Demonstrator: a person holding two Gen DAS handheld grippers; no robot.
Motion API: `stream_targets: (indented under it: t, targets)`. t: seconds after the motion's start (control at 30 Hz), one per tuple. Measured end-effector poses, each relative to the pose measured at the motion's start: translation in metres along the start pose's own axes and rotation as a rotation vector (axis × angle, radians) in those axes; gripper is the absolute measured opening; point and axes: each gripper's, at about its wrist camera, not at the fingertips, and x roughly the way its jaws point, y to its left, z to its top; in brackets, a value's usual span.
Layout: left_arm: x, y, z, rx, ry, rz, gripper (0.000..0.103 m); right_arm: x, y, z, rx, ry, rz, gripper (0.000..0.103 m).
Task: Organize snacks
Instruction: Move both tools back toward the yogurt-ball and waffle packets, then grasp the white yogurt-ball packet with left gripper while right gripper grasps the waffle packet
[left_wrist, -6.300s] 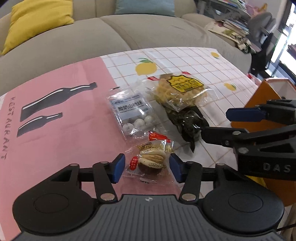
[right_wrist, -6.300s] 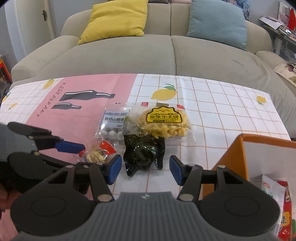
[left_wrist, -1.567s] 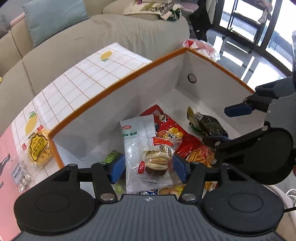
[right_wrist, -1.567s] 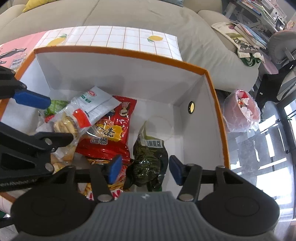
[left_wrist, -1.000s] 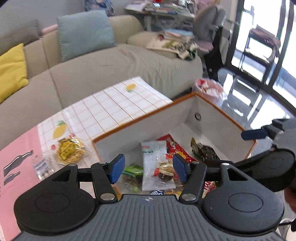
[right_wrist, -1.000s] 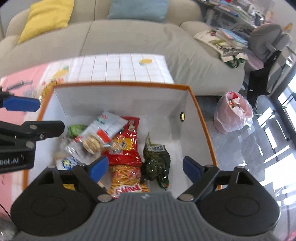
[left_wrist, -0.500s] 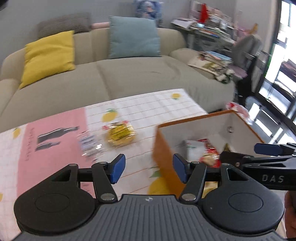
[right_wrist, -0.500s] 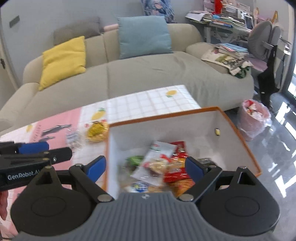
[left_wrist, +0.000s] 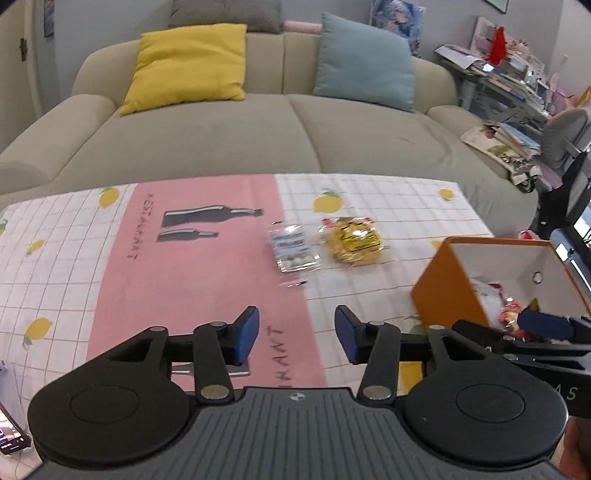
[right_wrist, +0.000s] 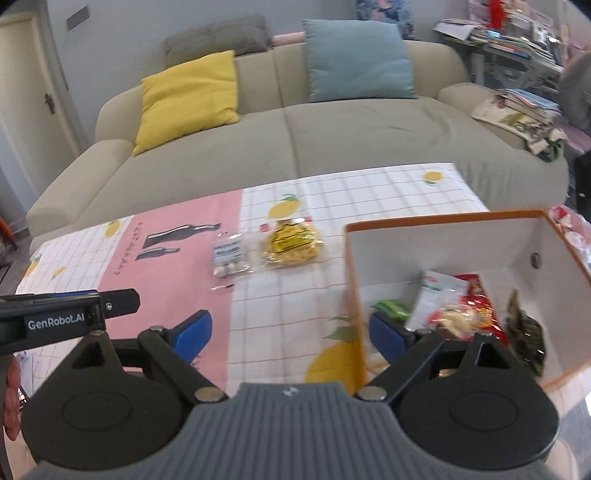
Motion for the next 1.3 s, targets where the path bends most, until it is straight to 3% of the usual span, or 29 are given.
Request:
stream_targets:
  t: [0.23, 0.33, 0.37, 0.43, 0.47, 0.5, 0.73, 0.87, 1.3]
  targets:
    - [0.029, 0.025, -0.005, -0.018, 0.047, 0.026, 0.020, 0.038, 0.026, 0.002, -0.093, -0.007, -0.009, 0.090]
    - [0.042, 0.033, -0.005, -0.028, 0.057, 0.022, 0.018, 0.061, 0.033, 0.003, -0.123, 0.017, -0.020, 0.090]
    - [0.046, 0.036, -0.004, -0.028, 0.057, 0.013, 0.020, 0.066, 0.034, 0.003, -0.129, 0.024, -0.021, 0.090]
    - [0.055, 0.040, -0.001, -0.030, 0.062, -0.006, 0.042, 0.079, 0.034, 0.004, -0.146, 0.040, -0.028, 0.090]
    - [0.060, 0.042, 0.001, -0.038, 0.076, -0.024, 0.064, 0.084, 0.035, 0.005, -0.153, 0.046, -0.032, 0.090]
    - [0.065, 0.045, 0.003, -0.051, 0.080, -0.046, 0.071, 0.090, 0.035, 0.006, -0.162, 0.053, -0.035, 0.090]
    - [0.095, 0.049, 0.028, -0.045, 0.090, -0.107, 0.072, 0.126, 0.029, 0.027, -0.224, 0.080, -0.041, 0.090]
    - [0.114, 0.047, 0.047, -0.067, 0.107, -0.141, 0.078, 0.146, 0.026, 0.046, -0.244, 0.087, -0.043, 0.090]
    - [0.200, 0.033, 0.070, -0.192, 0.228, -0.128, 0.084, 0.211, 0.023, 0.068, -0.311, 0.150, -0.108, 0.090]
